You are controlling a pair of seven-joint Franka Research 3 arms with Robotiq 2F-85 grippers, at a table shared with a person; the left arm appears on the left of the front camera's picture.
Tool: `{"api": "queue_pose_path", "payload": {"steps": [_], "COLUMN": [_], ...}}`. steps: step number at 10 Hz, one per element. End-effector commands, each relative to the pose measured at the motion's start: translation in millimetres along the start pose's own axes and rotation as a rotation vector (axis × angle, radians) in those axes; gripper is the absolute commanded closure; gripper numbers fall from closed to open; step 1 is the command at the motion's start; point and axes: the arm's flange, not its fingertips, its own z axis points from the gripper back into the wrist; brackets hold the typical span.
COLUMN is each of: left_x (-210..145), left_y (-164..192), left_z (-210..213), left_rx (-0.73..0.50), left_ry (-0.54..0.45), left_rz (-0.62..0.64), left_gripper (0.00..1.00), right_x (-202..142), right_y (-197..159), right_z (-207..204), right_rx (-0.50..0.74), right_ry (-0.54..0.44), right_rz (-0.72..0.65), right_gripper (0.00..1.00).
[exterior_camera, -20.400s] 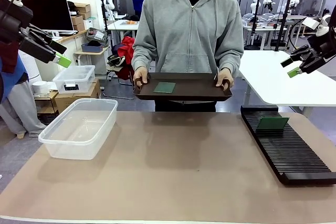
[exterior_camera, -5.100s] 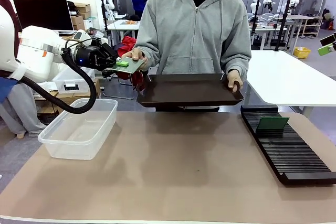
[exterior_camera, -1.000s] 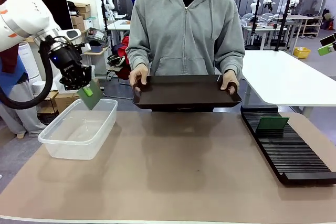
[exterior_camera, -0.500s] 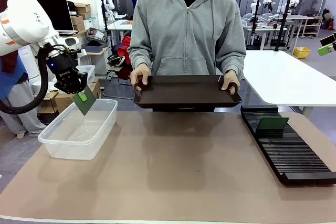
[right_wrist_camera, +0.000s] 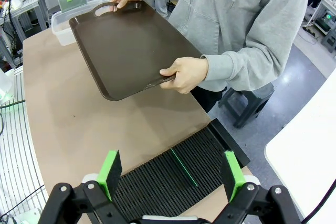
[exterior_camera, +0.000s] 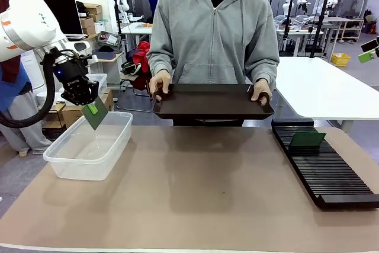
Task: Sort PCBs into racks and boxes based on the side picked up.
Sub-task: If the short side of the Blank PCB is picked up, insert it into the PCB Rack ; if the long side is picked up, place it in the Organizing box.
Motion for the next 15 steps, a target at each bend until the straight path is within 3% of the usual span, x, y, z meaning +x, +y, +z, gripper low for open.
{"api": "queue_pose_path", "payload": {"steps": [1,11,15], "left_x": [9.6,18.9,22.0], "left_y": [-0.6,26.3,30.8], "left_z": [-9.3,-47.0,-75.3], "left_rx": [0.083,0.212,0.174], "left_ry": [0.0,-0.023,-0.033], "left_rz": [0.021,-0.006,-0.037], "left_gripper": [0.97,0.97,0.97], "right_x": [0.2,0.2,0.2], "right_y": [1.2,1.2,1.2], "right_z": [-0.9,-0.9,-0.9], "right_rx": [-0.004,-0.004,-0.004], "right_ry": [0.007,0.007,0.007], "right_rz": [-0.004,-0.004,-0.004], "right_gripper": [0.0,0.0,0.0]}}
